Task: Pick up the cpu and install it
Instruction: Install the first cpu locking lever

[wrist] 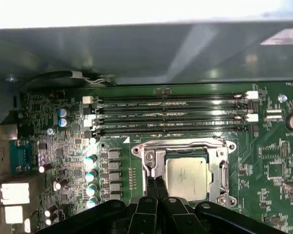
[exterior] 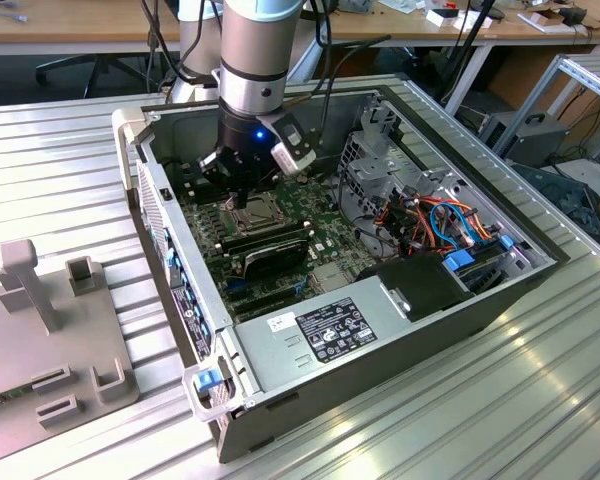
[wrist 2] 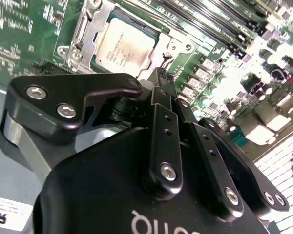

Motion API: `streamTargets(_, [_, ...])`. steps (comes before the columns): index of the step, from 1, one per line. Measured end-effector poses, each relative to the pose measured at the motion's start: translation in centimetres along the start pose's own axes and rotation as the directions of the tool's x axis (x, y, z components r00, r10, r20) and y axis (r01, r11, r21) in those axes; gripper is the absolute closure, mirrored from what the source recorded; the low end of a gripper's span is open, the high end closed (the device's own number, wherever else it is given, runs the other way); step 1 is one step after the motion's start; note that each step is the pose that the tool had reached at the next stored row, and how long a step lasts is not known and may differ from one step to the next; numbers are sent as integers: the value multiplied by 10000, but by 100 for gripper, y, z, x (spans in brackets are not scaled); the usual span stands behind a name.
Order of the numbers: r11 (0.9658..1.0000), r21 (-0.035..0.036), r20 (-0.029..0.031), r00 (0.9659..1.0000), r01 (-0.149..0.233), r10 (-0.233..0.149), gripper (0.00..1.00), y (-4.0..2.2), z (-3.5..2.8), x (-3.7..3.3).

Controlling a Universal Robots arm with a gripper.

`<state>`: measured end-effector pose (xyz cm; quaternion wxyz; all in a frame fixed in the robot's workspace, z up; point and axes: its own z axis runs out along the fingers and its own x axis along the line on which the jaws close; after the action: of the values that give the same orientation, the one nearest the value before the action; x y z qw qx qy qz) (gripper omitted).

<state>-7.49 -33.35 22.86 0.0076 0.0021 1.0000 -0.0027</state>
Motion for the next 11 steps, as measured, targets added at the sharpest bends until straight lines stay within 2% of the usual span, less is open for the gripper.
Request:
streamTargets(3, [9986,-8,3,9986,532,-532,89,0,1,0])
streamTargets(6, [9986,-7,3,9986,537,-537,89,10,0,0])
streamTargets(9, [9986,-7,3,9986,534,-534,89,82,0,1])
streamTargets(10, [9986,-27,3,9986,535,-535,89,102,0,0])
streamTargets(11, [9985,-80,8,9986,536,-536,89,104,1,0])
